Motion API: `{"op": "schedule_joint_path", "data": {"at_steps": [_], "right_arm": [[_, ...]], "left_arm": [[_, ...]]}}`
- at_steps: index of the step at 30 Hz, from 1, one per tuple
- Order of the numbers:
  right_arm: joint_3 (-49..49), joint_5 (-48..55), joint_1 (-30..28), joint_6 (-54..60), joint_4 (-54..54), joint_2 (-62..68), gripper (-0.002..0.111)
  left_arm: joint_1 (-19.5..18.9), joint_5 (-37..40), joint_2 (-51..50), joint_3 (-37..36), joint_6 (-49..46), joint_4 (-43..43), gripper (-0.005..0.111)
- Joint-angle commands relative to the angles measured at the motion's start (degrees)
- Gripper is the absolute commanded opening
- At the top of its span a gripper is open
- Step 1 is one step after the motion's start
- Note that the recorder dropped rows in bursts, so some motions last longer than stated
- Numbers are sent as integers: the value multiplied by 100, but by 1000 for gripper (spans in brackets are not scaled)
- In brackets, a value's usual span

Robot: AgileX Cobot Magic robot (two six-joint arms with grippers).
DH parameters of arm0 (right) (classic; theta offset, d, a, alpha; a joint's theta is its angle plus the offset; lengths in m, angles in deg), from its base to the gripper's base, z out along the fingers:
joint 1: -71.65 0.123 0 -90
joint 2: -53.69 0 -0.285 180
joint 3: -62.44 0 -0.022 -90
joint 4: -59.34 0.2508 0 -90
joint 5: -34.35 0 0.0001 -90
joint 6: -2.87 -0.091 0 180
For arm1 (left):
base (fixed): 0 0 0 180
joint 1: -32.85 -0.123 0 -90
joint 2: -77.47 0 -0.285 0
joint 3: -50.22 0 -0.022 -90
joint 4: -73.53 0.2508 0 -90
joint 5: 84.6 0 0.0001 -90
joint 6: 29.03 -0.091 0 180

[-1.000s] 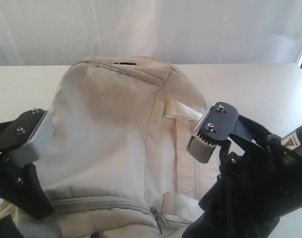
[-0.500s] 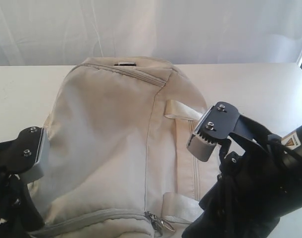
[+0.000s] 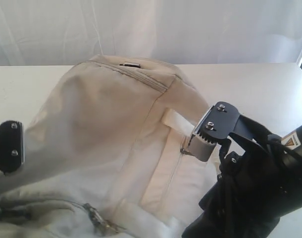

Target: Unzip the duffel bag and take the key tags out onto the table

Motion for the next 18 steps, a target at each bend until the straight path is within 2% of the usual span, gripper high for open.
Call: {"op": "schedule_joint_path", "data": {"at_steps": [1, 4, 6, 9, 12, 15, 18], "right_arm": [[25, -172, 6, -29, 4, -41, 55], [25, -615, 6, -47, 4, -41, 55], [25, -969, 6, -287, -6, -41, 56], [42, -1818, 6, -603, -46, -41, 57], [282, -2533, -4, -958, -405, -20, 66], [844, -3071, -5, -1873, -1452, 176, 67], [1690, -2871, -114, -2775, -2576, 610, 66]], "left_arm": [[-7, -1217, 31, 159, 1065, 2300, 0], [-162, -2269, 31, 171, 1935, 3303, 0], [-206, -2512, 31, 181, 2517, 3503, 2], [-206, -2481, 31, 237, 2998, 3514, 20], [-206, -2288, 54, 328, 3357, 3209, 47], [-206, -1785, 194, 593, 3443, 2469, 70], [-206, -1059, 422, 1132, 3443, 1318, 73]]}}
